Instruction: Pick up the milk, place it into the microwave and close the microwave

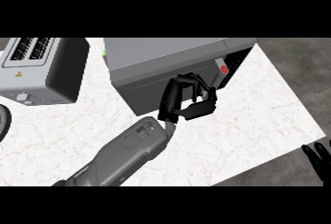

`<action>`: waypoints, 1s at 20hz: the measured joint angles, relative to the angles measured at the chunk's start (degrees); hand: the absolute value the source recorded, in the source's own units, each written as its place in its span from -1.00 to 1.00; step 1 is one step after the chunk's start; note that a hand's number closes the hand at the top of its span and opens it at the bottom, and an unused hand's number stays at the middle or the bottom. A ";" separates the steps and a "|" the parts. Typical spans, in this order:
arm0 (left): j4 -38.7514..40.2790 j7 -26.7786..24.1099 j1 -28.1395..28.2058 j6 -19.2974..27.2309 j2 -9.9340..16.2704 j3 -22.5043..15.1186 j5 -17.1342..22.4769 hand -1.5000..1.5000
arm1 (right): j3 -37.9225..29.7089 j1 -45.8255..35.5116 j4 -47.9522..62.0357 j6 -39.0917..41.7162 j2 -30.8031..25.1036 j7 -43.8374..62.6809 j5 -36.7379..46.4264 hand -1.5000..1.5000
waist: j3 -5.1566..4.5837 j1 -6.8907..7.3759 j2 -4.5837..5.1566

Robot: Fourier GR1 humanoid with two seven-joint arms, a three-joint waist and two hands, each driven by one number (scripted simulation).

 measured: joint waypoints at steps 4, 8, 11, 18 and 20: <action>0.38 -1.60 -0.05 0.53 -0.15 -0.04 0.96 1.00 | -0.24 0.16 -1.19 0.48 -0.78 0.56 -1.23 -1.00 | 0.01 -0.27 0.04; 0.86 -2.86 -0.18 0.73 -0.23 -0.04 1.91 1.00 | -1.13 0.12 -2.35 0.63 -1.56 0.77 -2.01 -1.00 | 0.03 -0.56 0.02; 1.23 -3.85 -0.24 0.80 -0.30 -0.14 2.40 1.00 | -1.58 0.36 -3.08 0.84 -2.04 0.96 -2.66 -1.00 | 0.07 -0.64 -0.02; 1.55 -5.84 -0.42 1.33 -0.35 -0.25 3.66 1.00 | -1.71 1.49 -4.27 1.77 -3.04 2.00 -5.83 -1.00 | 0.12 -1.14 0.22; 1.70 -6.20 -0.61 1.40 -0.46 -0.27 4.05 1.00 | -1.72 1.74 -4.53 1.99 -3.30 2.29 -6.59 -1.00 | 0.14 -1.25 0.31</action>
